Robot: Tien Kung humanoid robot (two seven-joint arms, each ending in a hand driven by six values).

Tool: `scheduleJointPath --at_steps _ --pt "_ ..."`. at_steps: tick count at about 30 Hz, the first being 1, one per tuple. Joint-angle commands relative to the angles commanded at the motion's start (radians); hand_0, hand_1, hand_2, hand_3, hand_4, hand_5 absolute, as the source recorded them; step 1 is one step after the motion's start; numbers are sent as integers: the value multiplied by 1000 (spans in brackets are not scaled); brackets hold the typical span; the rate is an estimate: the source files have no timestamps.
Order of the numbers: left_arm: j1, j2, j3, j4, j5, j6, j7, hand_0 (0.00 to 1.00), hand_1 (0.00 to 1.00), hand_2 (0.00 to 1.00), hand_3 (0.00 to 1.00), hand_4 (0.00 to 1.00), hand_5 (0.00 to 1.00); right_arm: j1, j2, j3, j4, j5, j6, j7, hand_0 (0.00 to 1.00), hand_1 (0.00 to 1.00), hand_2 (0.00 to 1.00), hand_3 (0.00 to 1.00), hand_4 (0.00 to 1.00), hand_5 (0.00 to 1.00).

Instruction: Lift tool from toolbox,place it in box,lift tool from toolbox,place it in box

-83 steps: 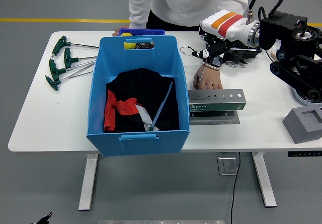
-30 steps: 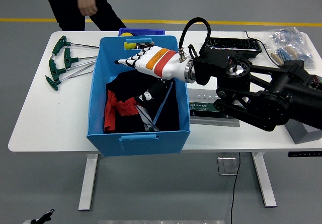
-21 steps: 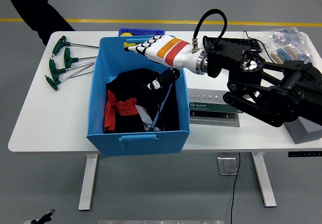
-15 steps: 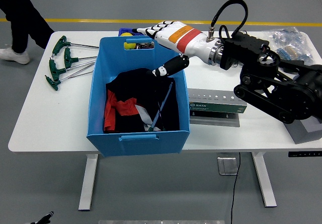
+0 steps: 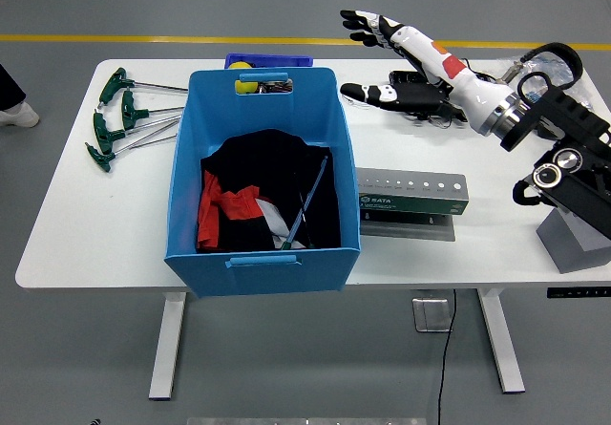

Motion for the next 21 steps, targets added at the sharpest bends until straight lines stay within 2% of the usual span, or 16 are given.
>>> scheduleJointPath --at_steps 1,6,7,8,12,13,21 --pt "1 -1 -1 0 5 -1 2 906 931 906 626 745 543 -28 -6 28 10 45 6 5 921 873 910 964 998 872" --pt "3 -4 12 0 -1 -9 8 906 931 906 626 745 543 -152 -20 155 55 253 38 15 921 873 910 964 998 872" --pt "4 -4 18 0 -6 -13 9 904 931 912 628 745 544 -180 -18 184 63 295 43 16 908 867 903 965 998 919" --pt "4 -4 22 0 -10 -16 11 904 931 912 628 745 544 -199 -16 205 68 318 47 17 908 867 903 965 998 919" --pt "-1 -4 59 0 -43 -41 21 904 931 912 628 745 544 -289 8 311 88 318 69 14 908 867 903 965 998 919" --pt "-3 -4 60 0 -43 -49 28 916 960 940 662 748 530 -311 14 335 93 315 77 12 908 875 899 963 998 947" --pt "-14 -6 66 0 -42 -86 52 915 967 954 692 761 534 -391 39 407 106 297 99 12 905 872 896 961 998 960"
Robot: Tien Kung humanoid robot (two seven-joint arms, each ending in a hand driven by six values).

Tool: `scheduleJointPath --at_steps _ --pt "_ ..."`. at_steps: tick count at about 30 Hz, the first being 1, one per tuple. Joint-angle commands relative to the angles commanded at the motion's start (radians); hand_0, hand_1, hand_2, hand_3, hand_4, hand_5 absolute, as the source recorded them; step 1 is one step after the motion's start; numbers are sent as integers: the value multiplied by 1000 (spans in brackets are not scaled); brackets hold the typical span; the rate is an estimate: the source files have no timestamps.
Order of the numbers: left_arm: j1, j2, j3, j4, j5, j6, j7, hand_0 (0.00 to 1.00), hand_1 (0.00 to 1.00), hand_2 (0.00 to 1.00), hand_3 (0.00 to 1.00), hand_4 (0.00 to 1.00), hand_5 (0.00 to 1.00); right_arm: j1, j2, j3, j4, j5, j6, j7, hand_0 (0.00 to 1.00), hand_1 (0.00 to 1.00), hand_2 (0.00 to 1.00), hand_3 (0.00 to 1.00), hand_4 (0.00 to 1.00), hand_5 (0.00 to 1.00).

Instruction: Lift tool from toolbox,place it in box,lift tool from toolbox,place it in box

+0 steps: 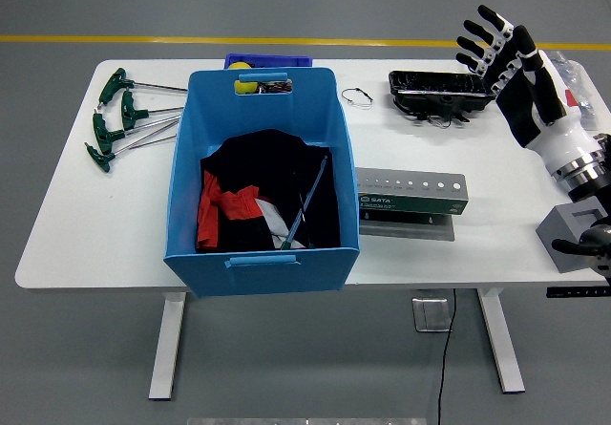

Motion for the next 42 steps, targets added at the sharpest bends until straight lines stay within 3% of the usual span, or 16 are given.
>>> scheduleJointPath --at_steps 8,14,20,25,28,42 --pt "-13 -2 57 0 -65 -8 -21 914 966 954 701 766 539 -40 20 50 -2 -29 22 0 907 868 893 958 998 975" --pt "-20 -10 -79 0 57 -1 1 913 958 953 697 762 536 -92 68 115 -1 -133 45 -19 908 862 894 956 998 981" --pt "-18 -8 -97 0 80 2 5 913 960 953 703 778 554 -164 153 202 -15 -236 30 -21 914 868 893 958 998 987" --pt "-19 -7 -60 0 48 6 -6 912 958 953 704 803 577 -223 226 298 -37 -327 16 -23 912 864 894 949 998 993" --pt "-21 -6 -15 0 7 5 -17 905 958 948 701 804 580 -241 245 333 -49 -350 -11 -14 910 861 888 941 998 991" --pt "-27 -3 140 0 -138 6 -61 905 955 947 695 805 581 -253 254 346 -68 -365 -36 -8 914 860 888 937 998 994"
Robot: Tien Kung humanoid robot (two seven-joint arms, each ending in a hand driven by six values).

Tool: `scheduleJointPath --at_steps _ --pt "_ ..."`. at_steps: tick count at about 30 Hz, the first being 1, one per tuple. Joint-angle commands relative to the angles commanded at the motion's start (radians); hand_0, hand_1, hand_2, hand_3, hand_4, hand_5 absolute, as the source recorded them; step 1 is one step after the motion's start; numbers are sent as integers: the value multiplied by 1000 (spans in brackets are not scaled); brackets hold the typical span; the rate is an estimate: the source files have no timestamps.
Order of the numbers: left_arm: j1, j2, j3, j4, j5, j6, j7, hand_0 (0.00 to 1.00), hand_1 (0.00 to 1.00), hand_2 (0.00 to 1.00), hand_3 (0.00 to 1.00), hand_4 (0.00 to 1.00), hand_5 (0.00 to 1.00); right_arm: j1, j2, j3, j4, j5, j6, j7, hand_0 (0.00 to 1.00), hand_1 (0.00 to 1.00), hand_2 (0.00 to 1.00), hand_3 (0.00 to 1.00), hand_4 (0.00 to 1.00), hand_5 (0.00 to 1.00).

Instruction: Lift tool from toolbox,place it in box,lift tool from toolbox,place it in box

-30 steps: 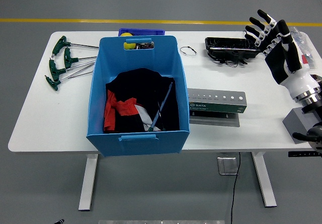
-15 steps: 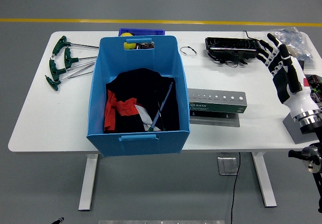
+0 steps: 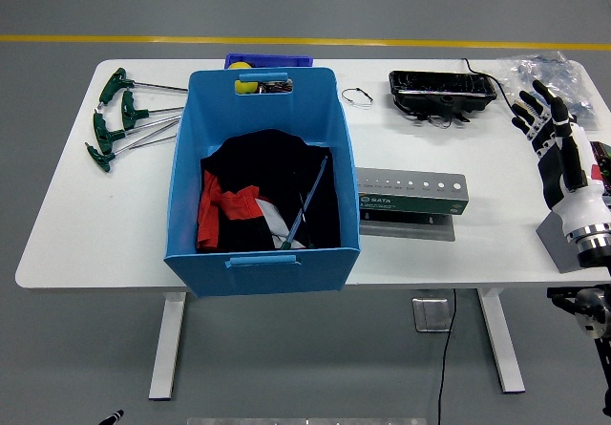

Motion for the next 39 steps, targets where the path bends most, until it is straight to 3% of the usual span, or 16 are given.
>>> scheduleJointPath --at_steps 4,12,39 --pt "-5 0 8 0 -10 1 -3 905 955 947 695 805 581 3 0 8 -3 2 -9 -3 914 860 888 937 998 994" --pt "-15 1 88 0 -90 -1 -23 899 950 944 686 790 583 5 4 19 -20 3 -21 -1 921 871 885 931 998 994" --pt "-25 0 108 -1 -111 10 -31 896 945 938 674 777 576 8 11 25 -60 12 -27 -10 914 858 876 922 998 984"
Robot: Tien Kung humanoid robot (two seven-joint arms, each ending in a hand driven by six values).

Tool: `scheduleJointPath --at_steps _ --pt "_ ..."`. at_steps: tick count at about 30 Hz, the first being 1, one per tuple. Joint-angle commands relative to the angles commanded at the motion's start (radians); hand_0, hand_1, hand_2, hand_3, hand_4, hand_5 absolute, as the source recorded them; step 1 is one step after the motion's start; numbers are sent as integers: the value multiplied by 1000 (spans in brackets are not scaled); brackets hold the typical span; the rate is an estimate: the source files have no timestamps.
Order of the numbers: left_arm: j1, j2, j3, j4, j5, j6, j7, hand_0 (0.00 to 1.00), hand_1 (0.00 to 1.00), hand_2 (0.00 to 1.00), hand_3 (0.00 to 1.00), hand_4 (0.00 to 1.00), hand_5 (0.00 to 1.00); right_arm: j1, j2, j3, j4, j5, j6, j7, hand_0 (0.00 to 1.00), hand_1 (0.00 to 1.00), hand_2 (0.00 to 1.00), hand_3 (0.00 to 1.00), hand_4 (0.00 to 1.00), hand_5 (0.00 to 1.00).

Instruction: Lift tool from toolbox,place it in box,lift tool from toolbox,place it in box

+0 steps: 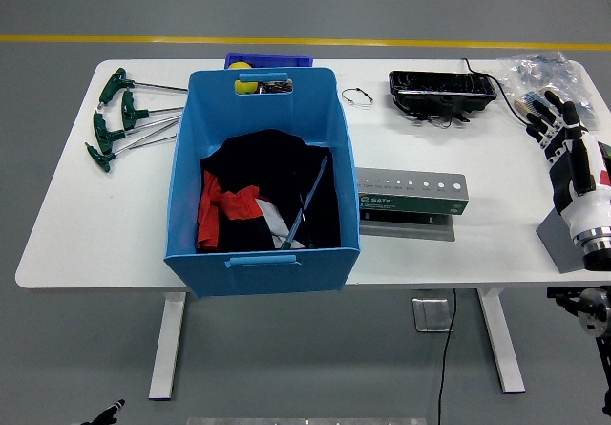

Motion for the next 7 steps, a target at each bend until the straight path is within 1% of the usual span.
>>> scheduleJointPath --at_steps 7 --pt "-1 1 2 -1 0 -1 0 895 944 938 671 774 573 0 0 -7 2 13 6 -10 909 858 875 920 998 984"
